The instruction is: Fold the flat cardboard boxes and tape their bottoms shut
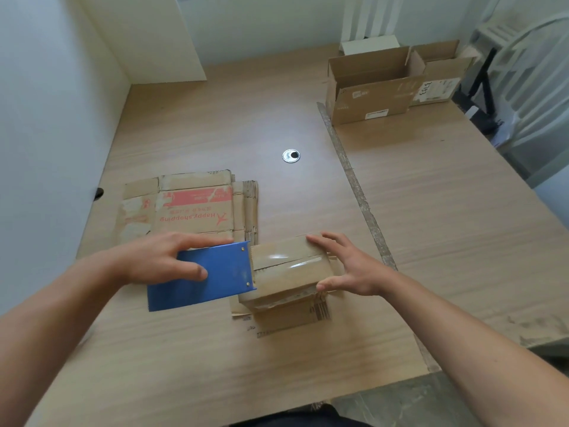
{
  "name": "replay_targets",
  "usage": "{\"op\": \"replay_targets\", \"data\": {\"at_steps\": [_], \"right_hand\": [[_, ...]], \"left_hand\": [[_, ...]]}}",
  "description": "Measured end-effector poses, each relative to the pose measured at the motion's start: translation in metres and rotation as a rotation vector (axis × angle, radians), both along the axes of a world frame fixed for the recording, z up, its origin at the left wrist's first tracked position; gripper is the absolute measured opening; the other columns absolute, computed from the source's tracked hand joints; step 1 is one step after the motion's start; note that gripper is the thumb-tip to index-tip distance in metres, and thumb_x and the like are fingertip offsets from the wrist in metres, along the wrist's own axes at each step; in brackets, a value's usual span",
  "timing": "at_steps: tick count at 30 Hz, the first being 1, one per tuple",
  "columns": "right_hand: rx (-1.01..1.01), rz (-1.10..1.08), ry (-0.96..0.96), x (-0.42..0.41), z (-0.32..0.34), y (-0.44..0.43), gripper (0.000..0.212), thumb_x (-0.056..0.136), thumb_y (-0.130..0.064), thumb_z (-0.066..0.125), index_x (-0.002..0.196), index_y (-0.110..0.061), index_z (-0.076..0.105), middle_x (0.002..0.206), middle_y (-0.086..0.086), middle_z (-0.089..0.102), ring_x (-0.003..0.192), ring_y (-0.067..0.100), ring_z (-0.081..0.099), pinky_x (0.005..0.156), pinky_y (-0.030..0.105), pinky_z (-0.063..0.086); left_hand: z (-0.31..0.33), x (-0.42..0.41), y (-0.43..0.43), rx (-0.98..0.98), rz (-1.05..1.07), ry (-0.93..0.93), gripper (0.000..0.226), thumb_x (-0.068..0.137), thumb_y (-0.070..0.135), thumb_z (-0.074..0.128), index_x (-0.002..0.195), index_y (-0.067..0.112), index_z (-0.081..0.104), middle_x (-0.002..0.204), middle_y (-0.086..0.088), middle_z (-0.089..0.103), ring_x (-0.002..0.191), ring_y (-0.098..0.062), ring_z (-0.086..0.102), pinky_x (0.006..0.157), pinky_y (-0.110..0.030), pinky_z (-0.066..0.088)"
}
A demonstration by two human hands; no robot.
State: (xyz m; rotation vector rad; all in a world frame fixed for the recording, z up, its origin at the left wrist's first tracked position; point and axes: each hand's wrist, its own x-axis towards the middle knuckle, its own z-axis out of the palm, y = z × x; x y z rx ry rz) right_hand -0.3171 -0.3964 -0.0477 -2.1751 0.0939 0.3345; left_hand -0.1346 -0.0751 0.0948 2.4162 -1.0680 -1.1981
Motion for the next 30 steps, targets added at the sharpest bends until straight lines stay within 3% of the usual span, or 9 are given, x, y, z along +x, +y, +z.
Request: {"op": "replay_targets", "data": {"at_steps": [5,9,13,18,20,24,27,30], "right_hand": [[-0.033,0.018,0.028,0.001,0.006,0.0,0.095,0.073,-0.047,0.084,0.139,-0.065,0.019,0.156,-0.015,0.015,0.141,0.005,0.027,0.115,0.023,0.024],[-0.063,0.026,0.067,0.002,0.013,0.001,0.095,0.067,-0.061,0.079,0.137,-0.07,0.016,0.157,-0.017,0.015,0.142,0.004,0.025,0.118,0.028,0.024],[-0.079,0.023,0.089,0.001,0.02,0.003,0.097,0.075,-0.043,0.085,0.142,-0.06,0.017,0.158,-0.015,0.016,0.143,0.003,0.022,0.116,0.023,0.021],[-0.116,0.009,0.124,0.002,0.03,0.007,0.096,0.076,-0.038,0.084,0.141,-0.059,0.016,0.156,-0.019,0.016,0.142,0.001,0.022,0.115,0.022,0.02],[-0.129,0.006,0.139,0.001,0.033,0.009,0.096,0.076,-0.038,0.084,0.141,-0.058,0.016,0.153,-0.021,0.016,0.141,0.0,0.021,0.115,0.022,0.02],[-0.138,0.002,0.167,0.004,0.041,0.014,0.096,0.078,-0.037,0.083,0.143,-0.055,0.016,0.158,-0.02,0.014,0.145,0.0,0.016,0.118,0.025,0.019],[-0.17,0.002,0.186,0.004,0.045,0.017,0.096,0.079,-0.038,0.082,0.141,-0.063,0.013,0.163,-0.017,0.011,0.149,0.001,0.009,0.122,0.031,0.017],[-0.124,-0.111,0.232,-0.006,0.049,0.025,0.091,0.079,-0.051,0.078,0.141,-0.07,0.014,0.163,-0.02,0.008,0.149,0.006,0.016,0.12,0.042,0.027]], "left_hand": [[-0.007,0.017,0.026,-0.024,0.006,0.088,0.067,0.067,0.057,0.059,0.129,0.072,0.039,0.138,0.044,0.041,0.132,0.01,0.037,0.116,-0.04,0.029],[-0.016,0.027,0.036,-0.054,0.019,0.158,0.064,0.071,0.05,0.063,0.129,0.069,0.043,0.137,0.041,0.045,0.131,0.009,0.04,0.115,-0.037,0.031],[-0.027,0.032,0.046,-0.085,0.058,0.228,0.062,0.074,0.037,0.064,0.122,0.072,0.046,0.129,0.039,0.053,0.12,0.012,0.049,0.104,-0.025,0.037],[-0.054,0.035,0.053,-0.061,0.101,0.281,0.058,0.071,0.045,0.063,0.125,0.065,0.051,0.127,0.025,0.061,0.114,-0.002,0.059,0.105,-0.04,0.042],[-0.061,0.034,0.053,-0.067,0.107,0.281,0.057,0.073,0.044,0.062,0.123,0.068,0.051,0.125,0.027,0.061,0.112,-0.001,0.058,0.105,-0.038,0.042],[-0.074,0.034,0.048,-0.049,0.113,0.27,0.06,0.068,0.053,0.06,0.124,0.07,0.047,0.123,0.028,0.061,0.112,-0.003,0.058,0.104,-0.04,0.041],[-0.083,0.029,0.039,-0.057,0.101,0.263,0.058,0.07,0.049,0.059,0.122,0.073,0.046,0.116,0.028,0.063,0.107,-0.002,0.059,0.099,-0.036,0.042],[-0.088,0.025,0.034,-0.073,0.115,0.249,0.058,0.069,0.05,0.059,0.12,0.074,0.046,0.118,0.025,0.063,0.106,-0.003,0.059,0.098,-0.034,0.043]]}}
